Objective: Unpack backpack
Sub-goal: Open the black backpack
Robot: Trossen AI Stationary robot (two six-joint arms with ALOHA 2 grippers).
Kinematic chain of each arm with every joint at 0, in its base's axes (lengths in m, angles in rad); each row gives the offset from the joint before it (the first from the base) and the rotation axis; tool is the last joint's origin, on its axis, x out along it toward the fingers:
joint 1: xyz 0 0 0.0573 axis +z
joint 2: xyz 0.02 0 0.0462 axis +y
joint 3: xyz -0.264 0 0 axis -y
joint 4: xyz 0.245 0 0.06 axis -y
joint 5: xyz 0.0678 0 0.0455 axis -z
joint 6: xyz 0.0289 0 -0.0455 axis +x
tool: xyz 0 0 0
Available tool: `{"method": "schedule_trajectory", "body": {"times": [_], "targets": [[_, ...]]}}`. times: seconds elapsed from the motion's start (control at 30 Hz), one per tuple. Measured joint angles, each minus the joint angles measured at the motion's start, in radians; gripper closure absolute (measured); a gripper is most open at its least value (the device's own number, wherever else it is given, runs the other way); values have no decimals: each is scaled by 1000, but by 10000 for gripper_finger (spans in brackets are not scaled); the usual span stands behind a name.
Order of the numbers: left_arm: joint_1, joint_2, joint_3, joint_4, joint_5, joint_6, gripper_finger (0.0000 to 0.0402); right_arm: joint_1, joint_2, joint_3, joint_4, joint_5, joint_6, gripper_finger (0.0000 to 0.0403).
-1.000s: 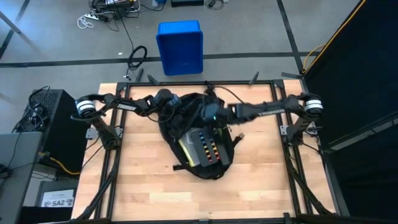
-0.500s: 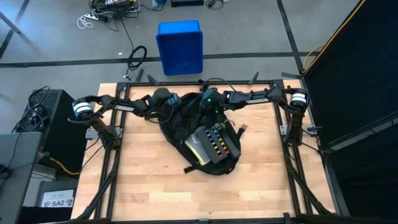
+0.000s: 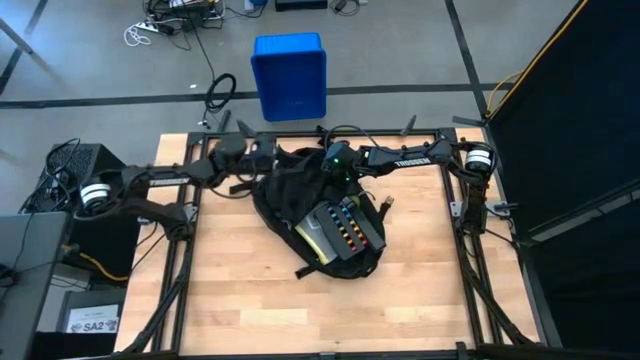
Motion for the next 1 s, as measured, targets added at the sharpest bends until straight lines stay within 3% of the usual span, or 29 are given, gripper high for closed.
{"method": "schedule_trajectory", "body": {"times": [0.13,0.27,0.5,0.6,1.0], "targets": [[-79,-55,1,58,10,-6,248,0,0,0,2,-1,7,403],[-238,-23,1,-16,-7,16,251,-5,1,-2,15,-23,13,403],[-474,122,-1,-125,-397,176,264,-6,2,-3,51,-80,24,403],[-492,182,0,-118,-517,181,266,-6,3,-3,60,-103,34,403],[-499,369,3,-48,-595,171,266,-5,3,-3,72,-137,51,401]]}}
